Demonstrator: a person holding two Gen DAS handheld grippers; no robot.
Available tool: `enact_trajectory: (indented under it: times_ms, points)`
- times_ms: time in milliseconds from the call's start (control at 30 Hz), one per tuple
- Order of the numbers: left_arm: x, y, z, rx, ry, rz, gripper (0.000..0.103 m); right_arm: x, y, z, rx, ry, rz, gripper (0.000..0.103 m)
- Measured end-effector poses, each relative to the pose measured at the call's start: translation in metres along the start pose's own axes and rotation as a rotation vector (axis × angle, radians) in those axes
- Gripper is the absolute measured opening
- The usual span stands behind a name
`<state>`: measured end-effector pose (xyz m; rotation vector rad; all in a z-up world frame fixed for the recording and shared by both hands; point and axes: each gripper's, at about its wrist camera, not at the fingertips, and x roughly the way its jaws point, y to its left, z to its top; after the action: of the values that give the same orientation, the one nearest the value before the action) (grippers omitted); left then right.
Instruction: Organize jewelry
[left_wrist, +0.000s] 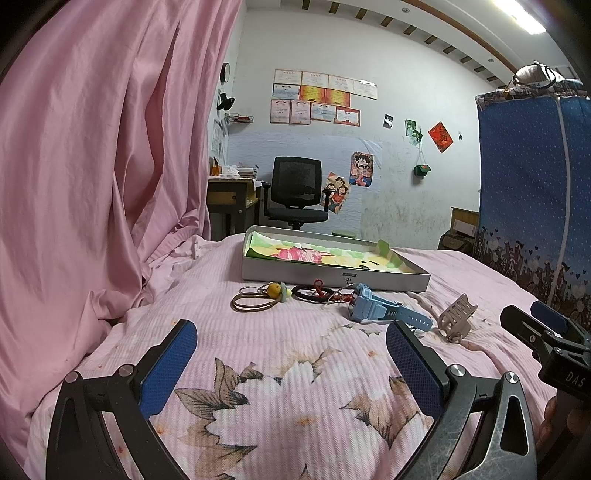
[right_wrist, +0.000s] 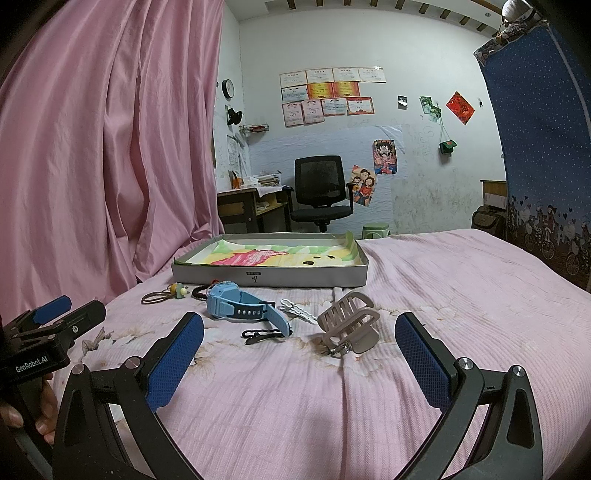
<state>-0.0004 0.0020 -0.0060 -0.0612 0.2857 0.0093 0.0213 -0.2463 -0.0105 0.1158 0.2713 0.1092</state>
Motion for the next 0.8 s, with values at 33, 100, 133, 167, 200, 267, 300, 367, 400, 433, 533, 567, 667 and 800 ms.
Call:
enact_trajectory:
  times_ms: [33,100,133,167,200,267,300,367,400,433,533,567,667,800]
  points:
    - [0.0,0.0,0.0,0.001,0.0,0.001,0.103,0.0,0.0,0.0,0.0,-0.001,-0.002,0.102]
    - [0.0,0.0,0.001,-0.001,0.001,-0.002,0.103,0.0,0.0,0.0,0.0,-0.002,-0.007,0.102]
    - [0.0,0.001,0.001,-0.004,0.002,-0.004,0.103,0.0,0.002,0.001,0.003,-0.003,-0.009,0.102]
    - [0.0,0.001,0.0,-0.008,0.002,-0.006,0.103,0.0,0.002,0.001,0.006,-0.003,-0.01,0.102]
    - [0.001,0.001,0.0,-0.011,0.003,-0.008,0.103,0.0,0.002,0.001,0.011,-0.003,-0.012,0.102]
    - [0.002,0.0,0.0,-0.018,0.004,-0.012,0.103,0.0,0.003,0.004,0.019,0.004,-0.019,0.102]
    - [0.004,-0.001,-0.002,-0.02,0.008,-0.014,0.103,0.001,0.001,0.006,0.032,0.013,-0.024,0.102]
    - [0.009,-0.005,0.002,-0.027,0.023,-0.02,0.103,0.004,-0.005,0.009,0.056,0.029,-0.02,0.102]
    - [0.011,-0.005,0.006,-0.032,0.031,-0.025,0.103,0.006,-0.008,0.012,0.062,0.04,-0.023,0.102]
    - [0.015,-0.006,0.008,-0.035,0.046,-0.038,0.103,0.009,-0.011,0.014,0.064,0.049,-0.022,0.102]
    - [0.029,-0.008,0.018,-0.059,0.101,-0.08,0.103,0.023,-0.02,0.023,0.023,0.088,-0.041,0.102]
    - [0.033,-0.008,0.022,-0.064,0.112,-0.09,0.103,0.028,-0.023,0.025,0.004,0.1,-0.053,0.102]
    - [0.049,-0.011,0.028,-0.064,0.147,-0.104,0.103,0.042,-0.03,0.033,-0.024,0.129,-0.066,0.102]
    - [0.076,-0.019,0.034,-0.051,0.219,-0.129,0.103,0.068,-0.035,0.042,-0.06,0.189,-0.051,0.102]
